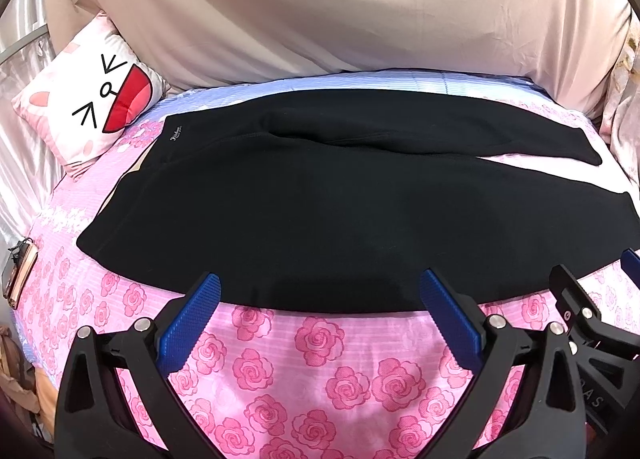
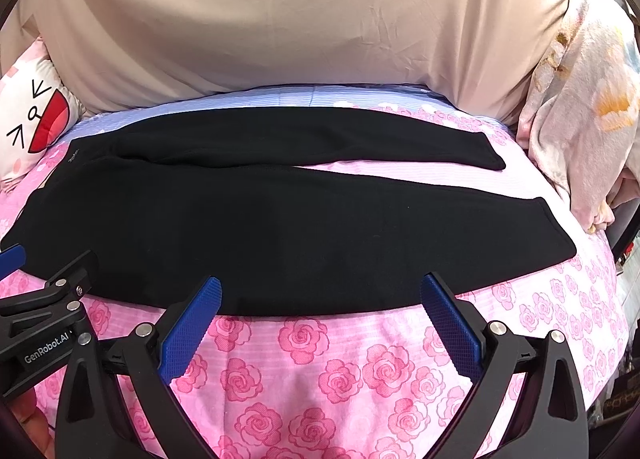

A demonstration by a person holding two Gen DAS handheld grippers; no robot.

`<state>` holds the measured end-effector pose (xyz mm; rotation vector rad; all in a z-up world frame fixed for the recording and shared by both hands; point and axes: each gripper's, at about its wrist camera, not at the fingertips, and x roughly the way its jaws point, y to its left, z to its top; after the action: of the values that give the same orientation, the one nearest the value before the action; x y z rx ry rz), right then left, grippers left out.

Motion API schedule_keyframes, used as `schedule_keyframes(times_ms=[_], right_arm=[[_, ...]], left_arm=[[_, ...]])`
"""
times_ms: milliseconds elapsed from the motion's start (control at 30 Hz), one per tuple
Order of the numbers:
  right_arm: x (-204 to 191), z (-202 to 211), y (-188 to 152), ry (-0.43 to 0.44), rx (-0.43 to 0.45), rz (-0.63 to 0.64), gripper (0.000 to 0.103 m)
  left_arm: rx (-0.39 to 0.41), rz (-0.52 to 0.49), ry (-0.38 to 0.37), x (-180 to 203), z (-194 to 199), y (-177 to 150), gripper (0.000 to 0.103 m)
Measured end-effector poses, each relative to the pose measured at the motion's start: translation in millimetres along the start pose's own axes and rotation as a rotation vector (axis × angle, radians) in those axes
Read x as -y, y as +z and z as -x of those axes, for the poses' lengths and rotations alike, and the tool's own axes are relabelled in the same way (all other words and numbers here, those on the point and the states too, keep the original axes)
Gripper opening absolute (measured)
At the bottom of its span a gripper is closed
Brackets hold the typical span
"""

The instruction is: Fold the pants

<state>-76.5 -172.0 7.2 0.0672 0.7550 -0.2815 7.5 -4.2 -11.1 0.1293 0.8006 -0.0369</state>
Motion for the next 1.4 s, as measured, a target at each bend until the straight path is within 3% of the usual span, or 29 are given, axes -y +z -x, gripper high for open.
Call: schedule_keyframes(times_ms=[767,900,1067,1200,1300,1400], right_arm=[[14,-23,7,0.028,-0.025,0.0,0.098],[64,-45,31,0.072,-0.039,-0.019,0.098],[167,-98,88,0.013,-0.031,-0.058,0.098],[247,-173,139,-0.069,-0.081,-0.107,0.098],[286,-224,167,-0.067,-0.112,-0.149,0.093],[306,-263,185,-0.089,-0.139,-0.174,0.093]], left_arm=[[-0.023,0.004,0.017,0,-16,5,0.098],[-0.022,0.035,0.016,-19,-18,12,0.098],[0.024,0.109,-0.007,-54,-15,29,0.098],[0.058,0.23,-0.05,-89,-16,53,0.098],[0.071,0.287,-0.009,-109,-23,72,0.098],[0.04,0.262,0.048,-126,-41,98,0.098]])
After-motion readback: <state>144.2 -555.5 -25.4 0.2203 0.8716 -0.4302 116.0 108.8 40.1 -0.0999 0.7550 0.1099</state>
